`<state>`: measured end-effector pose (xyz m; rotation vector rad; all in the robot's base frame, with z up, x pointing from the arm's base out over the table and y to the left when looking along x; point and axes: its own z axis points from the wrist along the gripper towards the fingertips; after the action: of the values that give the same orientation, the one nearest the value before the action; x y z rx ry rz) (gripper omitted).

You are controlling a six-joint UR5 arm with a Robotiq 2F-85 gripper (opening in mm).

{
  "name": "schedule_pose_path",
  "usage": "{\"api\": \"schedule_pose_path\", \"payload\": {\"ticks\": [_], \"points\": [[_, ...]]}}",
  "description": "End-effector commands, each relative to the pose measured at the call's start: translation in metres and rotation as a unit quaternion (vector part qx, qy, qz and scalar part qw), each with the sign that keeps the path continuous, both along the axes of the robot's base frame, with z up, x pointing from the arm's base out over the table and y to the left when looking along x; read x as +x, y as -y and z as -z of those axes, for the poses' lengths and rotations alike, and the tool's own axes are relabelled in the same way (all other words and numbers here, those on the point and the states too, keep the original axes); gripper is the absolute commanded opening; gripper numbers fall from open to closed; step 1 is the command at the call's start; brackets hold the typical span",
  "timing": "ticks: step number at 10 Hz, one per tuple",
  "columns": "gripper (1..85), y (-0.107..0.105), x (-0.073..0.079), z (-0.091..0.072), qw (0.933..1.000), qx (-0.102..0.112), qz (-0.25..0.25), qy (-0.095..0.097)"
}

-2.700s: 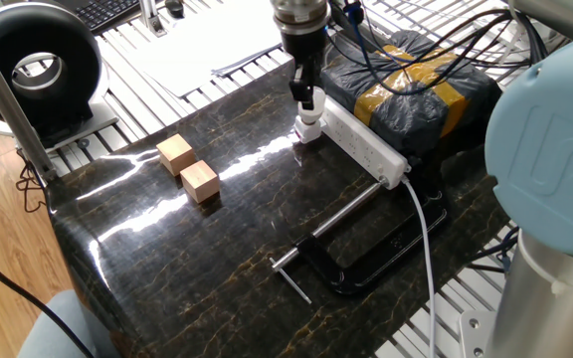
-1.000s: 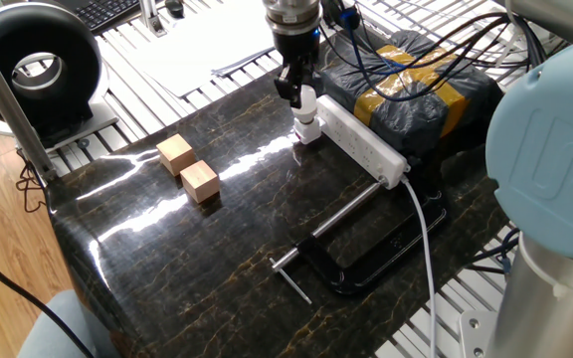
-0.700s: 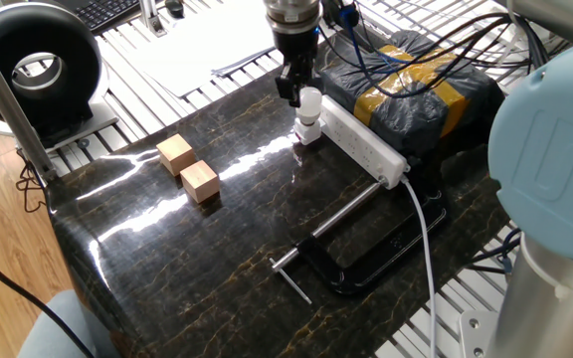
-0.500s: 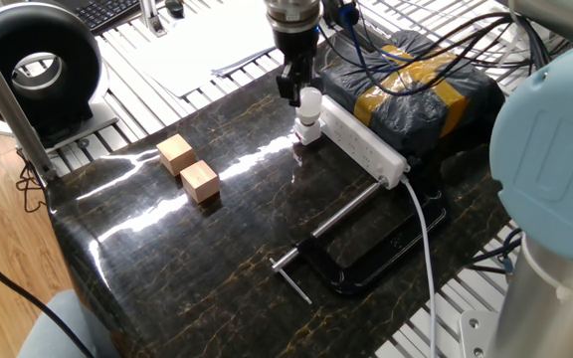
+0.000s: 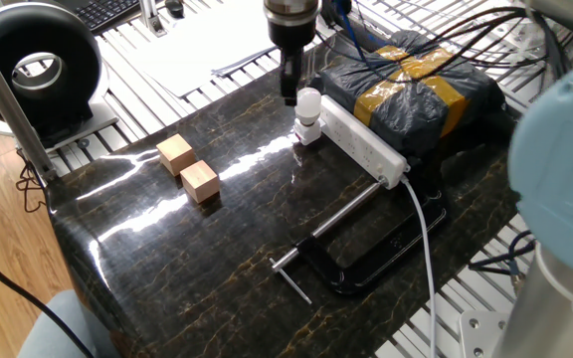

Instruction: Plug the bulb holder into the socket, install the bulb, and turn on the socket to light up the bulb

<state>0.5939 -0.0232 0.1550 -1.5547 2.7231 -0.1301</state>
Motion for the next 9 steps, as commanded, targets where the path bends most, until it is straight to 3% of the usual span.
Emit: {"api": "schedule_pose_path", "payload": {"ticks": [1, 2, 3, 6, 9], "points": [[58.7, -0.001, 0.014, -0.012, 0.9698, -0.023, -0.242, 0.024], [60.7, -0.003, 0.004, -0.008, 0.9509, -0.022, -0.309, 0.0], [69.7, -0.001, -0.008, -0.005, 0.9328, -0.024, -0.359, -0.025], [72.0, 0.003, -0.01, 0.014, 0.8874, -0.026, -0.458, -0.041], [71.0, 0.012, -0.012, 0.017, 0.858, -0.035, -0.51, -0.051]]}}
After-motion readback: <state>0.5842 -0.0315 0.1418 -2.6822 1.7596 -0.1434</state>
